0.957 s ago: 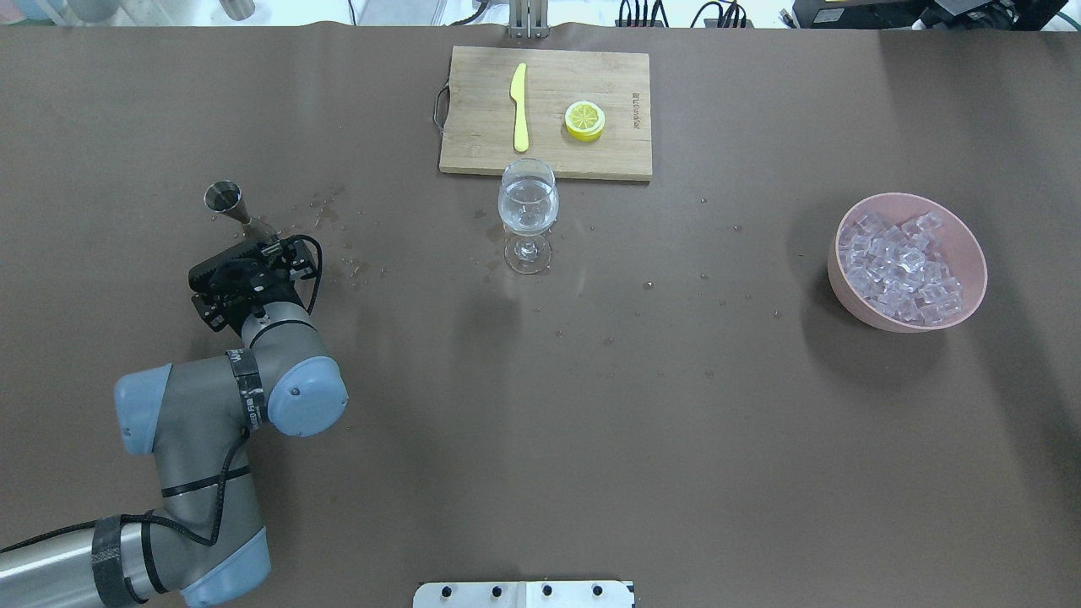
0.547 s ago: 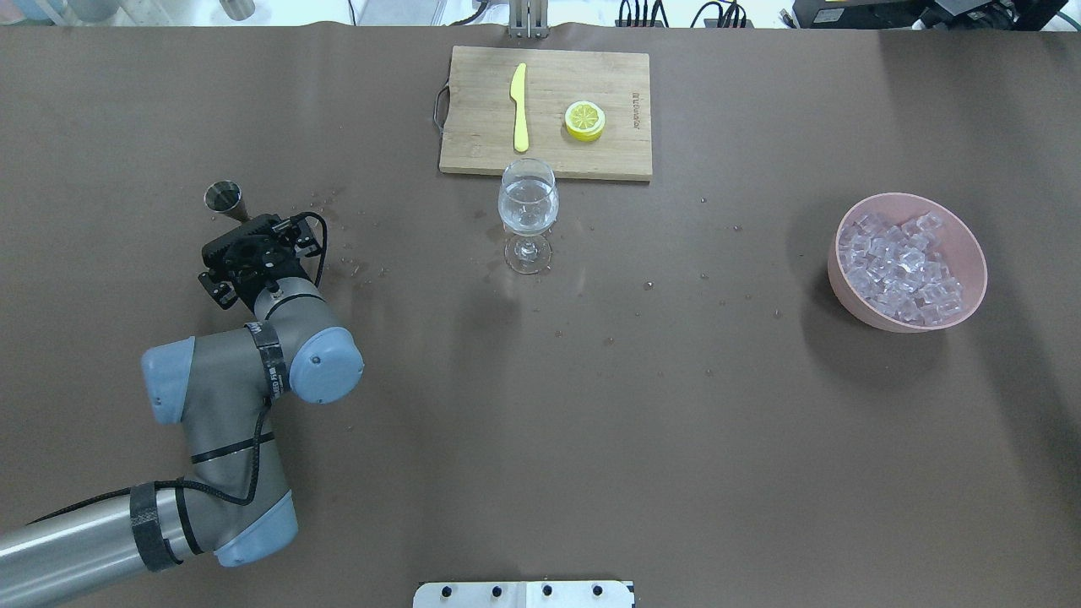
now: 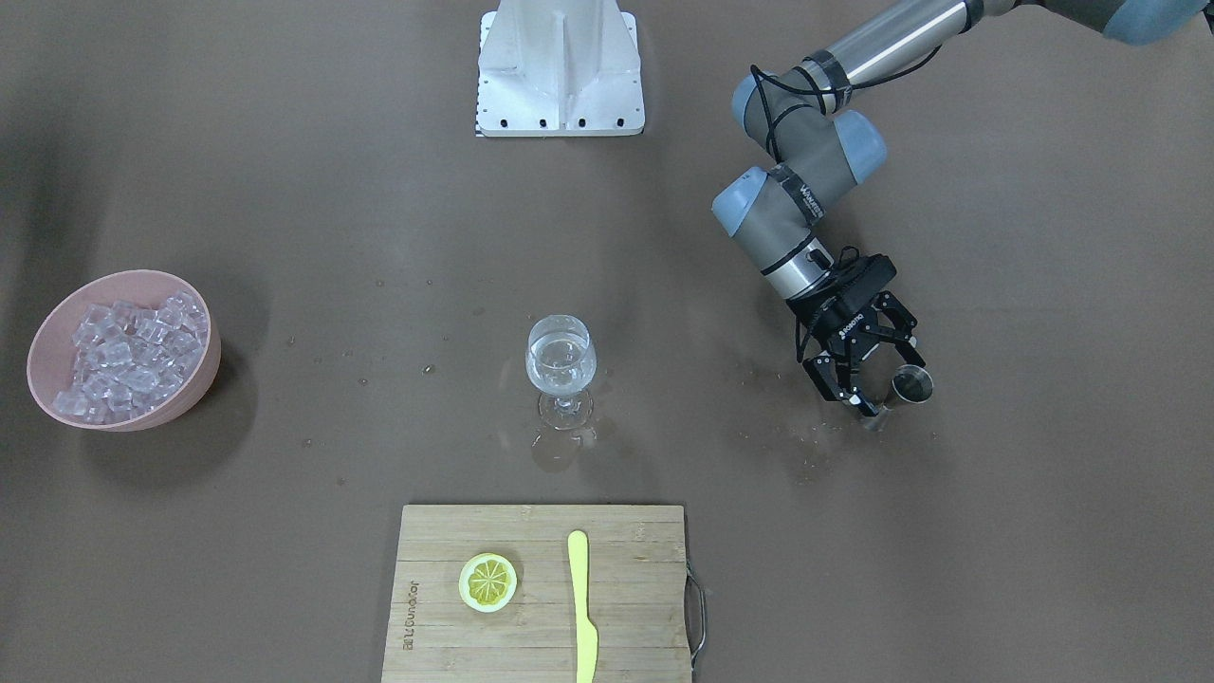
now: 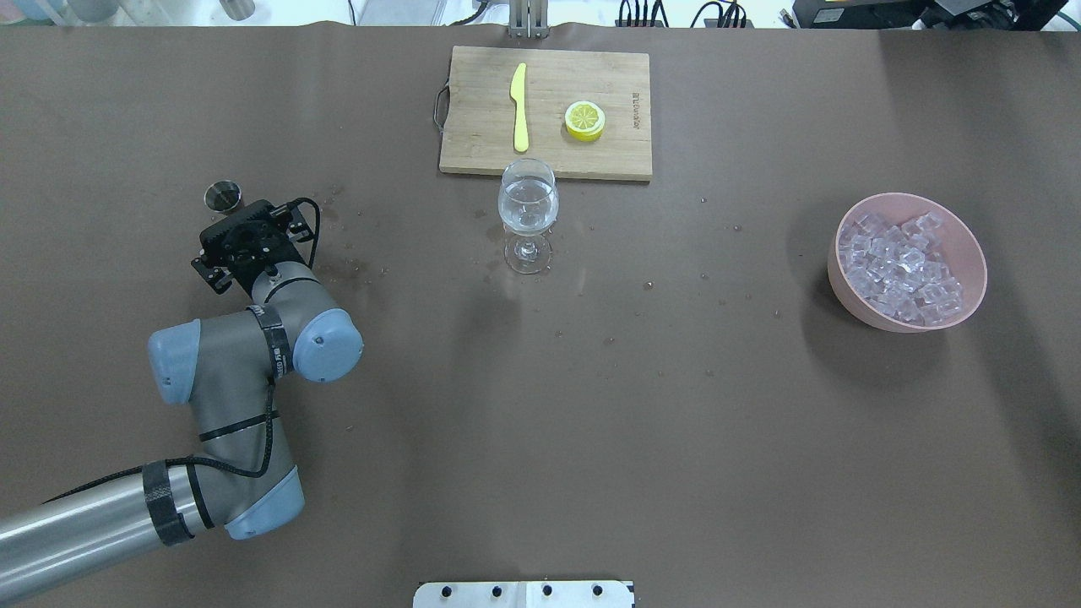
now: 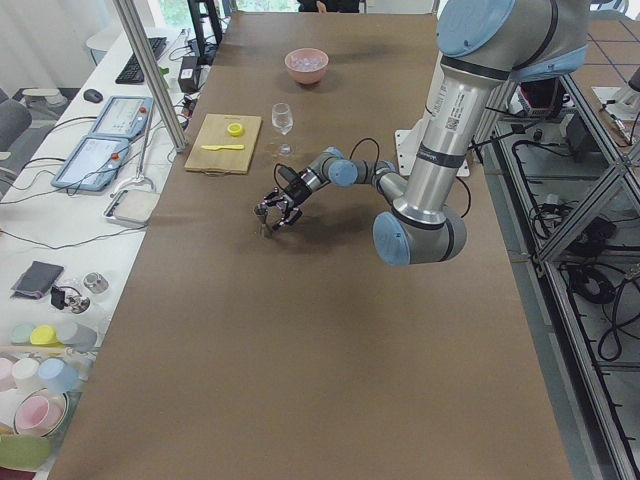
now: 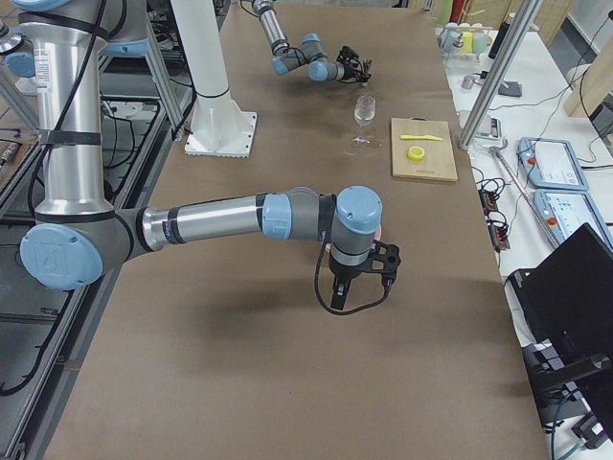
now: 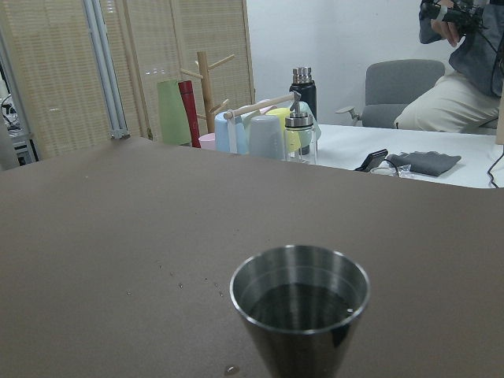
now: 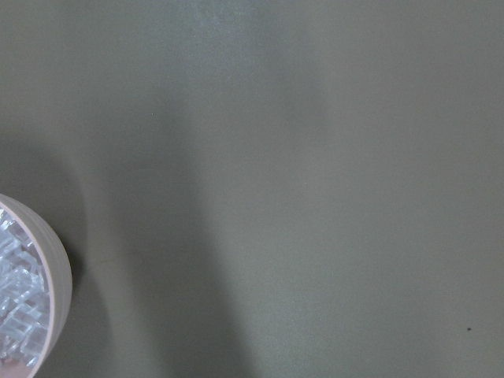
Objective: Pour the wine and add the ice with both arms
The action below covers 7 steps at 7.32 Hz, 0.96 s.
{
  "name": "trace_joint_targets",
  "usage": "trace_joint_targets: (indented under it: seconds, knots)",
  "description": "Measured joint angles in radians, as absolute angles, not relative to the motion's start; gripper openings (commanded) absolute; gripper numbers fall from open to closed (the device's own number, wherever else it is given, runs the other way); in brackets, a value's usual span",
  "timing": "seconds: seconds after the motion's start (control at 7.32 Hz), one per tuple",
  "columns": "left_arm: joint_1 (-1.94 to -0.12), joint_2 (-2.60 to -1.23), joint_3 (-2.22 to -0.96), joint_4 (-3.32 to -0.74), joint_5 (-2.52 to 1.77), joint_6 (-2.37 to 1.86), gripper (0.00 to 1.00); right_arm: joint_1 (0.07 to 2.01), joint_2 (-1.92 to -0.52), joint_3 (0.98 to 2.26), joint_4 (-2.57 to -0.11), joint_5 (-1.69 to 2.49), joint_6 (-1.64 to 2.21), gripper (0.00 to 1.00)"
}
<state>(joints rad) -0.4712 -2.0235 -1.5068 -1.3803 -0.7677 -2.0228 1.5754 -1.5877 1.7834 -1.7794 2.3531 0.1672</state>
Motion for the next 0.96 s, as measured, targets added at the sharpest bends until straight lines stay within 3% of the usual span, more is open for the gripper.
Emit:
trace_joint_targets:
  seconds: [0.68, 0.82, 0.96]
  knots:
    - [-0.485, -2.046, -1.441, -1.387, -0.755, -2.035, 0.93, 1.575, -1.588, 1.788, -1.779, 2.356, 0.169, 1.00]
    - [-0.487, -2.053, -1.430, -1.387, -0.751, -2.035, 0.85, 1.575, -1.588, 1.788, -1.779, 2.355, 0.169, 1.00]
    - [-0.489, -2.057, -1.425, -1.387, -0.750, -2.034, 0.69, 1.575, -1.588, 1.787, -1.779, 2.355, 0.169, 1.00]
